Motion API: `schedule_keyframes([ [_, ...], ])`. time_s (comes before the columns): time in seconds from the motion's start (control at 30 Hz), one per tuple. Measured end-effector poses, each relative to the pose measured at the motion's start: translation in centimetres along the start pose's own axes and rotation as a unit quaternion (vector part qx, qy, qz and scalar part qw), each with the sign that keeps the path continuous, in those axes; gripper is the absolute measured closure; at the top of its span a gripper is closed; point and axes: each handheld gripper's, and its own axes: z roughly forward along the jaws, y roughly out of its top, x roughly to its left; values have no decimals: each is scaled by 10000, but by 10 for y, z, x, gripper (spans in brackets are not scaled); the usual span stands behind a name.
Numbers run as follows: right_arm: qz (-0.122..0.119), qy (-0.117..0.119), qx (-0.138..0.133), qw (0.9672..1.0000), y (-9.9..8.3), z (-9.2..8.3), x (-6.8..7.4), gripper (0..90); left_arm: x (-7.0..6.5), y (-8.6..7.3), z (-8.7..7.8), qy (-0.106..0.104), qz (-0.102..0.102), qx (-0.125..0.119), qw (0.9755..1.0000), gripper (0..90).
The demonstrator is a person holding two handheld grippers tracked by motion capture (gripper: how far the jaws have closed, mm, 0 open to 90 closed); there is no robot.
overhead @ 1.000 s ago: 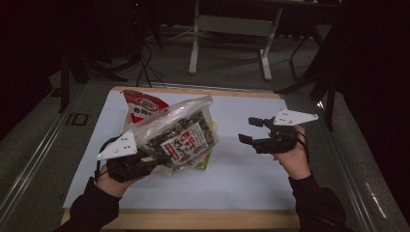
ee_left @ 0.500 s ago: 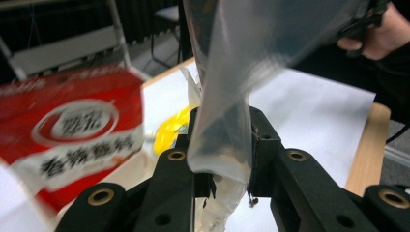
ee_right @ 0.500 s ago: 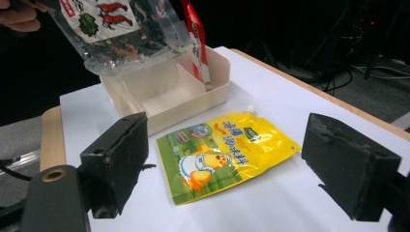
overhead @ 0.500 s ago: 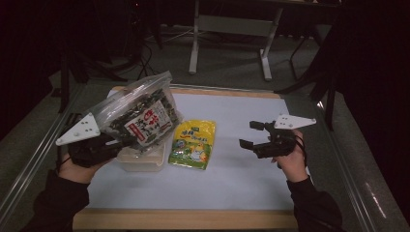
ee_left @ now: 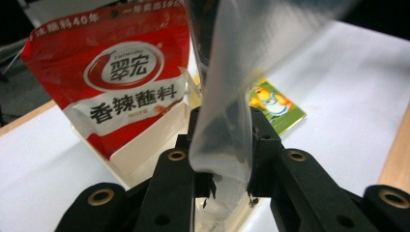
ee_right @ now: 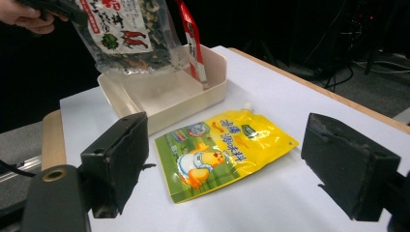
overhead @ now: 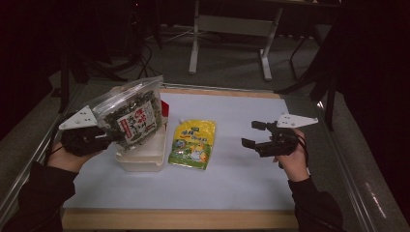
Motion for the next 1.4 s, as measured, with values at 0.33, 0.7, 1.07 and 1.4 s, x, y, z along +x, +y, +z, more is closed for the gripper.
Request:
schedule_keyframes([
  [0.33,28,17,1,10000,-1,-1,-2,169,8,-1,24,-9,87,423,9991,778],
  [0.7,53,56,50,10000,-3,1,-3,170,17,-5,45,9,6,752,9972,778],
  [1.07,50,109,120,9999,-5,5,-1,169,19,-30,65,-27,-84,781,9969,777],
  [1.4,-57,122,173,9998,-5,9,2,169,29,-51,62,-26,-499,335,9982,745],
])
